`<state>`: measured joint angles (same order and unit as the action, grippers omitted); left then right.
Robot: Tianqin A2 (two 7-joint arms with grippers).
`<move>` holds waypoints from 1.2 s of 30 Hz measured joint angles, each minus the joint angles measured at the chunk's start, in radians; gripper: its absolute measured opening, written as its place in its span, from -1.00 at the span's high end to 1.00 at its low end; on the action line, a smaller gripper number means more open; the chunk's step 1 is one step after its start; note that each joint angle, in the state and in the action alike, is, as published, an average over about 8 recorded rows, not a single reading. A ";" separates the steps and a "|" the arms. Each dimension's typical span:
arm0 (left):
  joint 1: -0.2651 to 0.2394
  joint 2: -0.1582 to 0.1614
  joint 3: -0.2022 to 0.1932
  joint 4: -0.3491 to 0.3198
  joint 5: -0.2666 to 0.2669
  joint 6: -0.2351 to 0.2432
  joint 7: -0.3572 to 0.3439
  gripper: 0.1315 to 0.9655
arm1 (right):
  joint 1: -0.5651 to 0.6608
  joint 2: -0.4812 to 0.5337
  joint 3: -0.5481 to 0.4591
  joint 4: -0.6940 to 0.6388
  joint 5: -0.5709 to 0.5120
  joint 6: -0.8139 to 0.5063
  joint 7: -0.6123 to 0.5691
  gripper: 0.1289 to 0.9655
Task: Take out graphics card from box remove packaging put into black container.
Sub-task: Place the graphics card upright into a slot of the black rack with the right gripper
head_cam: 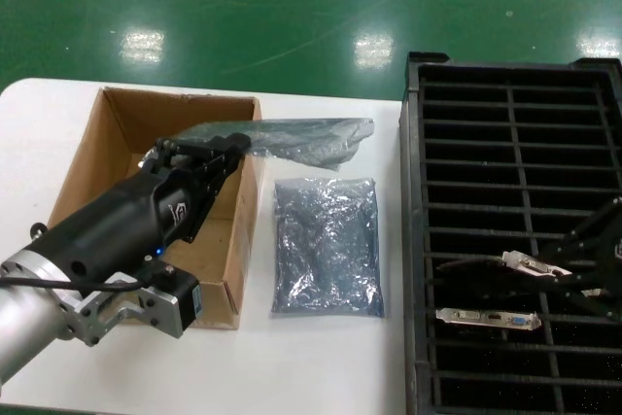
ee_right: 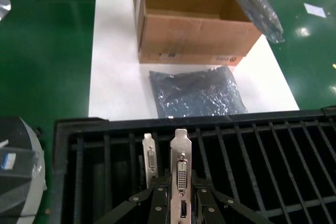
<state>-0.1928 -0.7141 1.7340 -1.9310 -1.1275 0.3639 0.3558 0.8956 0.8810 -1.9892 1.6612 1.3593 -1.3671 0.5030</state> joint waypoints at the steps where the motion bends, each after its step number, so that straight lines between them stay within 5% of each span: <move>1: 0.000 0.000 0.000 0.000 0.000 0.000 0.000 0.98 | 0.009 -0.006 -0.009 -0.004 -0.013 -0.003 0.001 0.85; 13: 0.000 0.000 0.000 0.000 0.000 0.000 0.000 0.98 | 0.091 -0.066 -0.073 -0.029 -0.131 -0.021 -0.003 0.85; 36: 0.000 0.000 0.000 0.000 0.000 0.000 0.000 0.98 | 0.142 -0.051 -0.075 -0.011 -0.091 -0.108 -0.023 0.85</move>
<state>-0.1928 -0.7141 1.7340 -1.9310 -1.1275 0.3639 0.3558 1.0372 0.8304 -2.0645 1.6503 1.2688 -1.4753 0.4796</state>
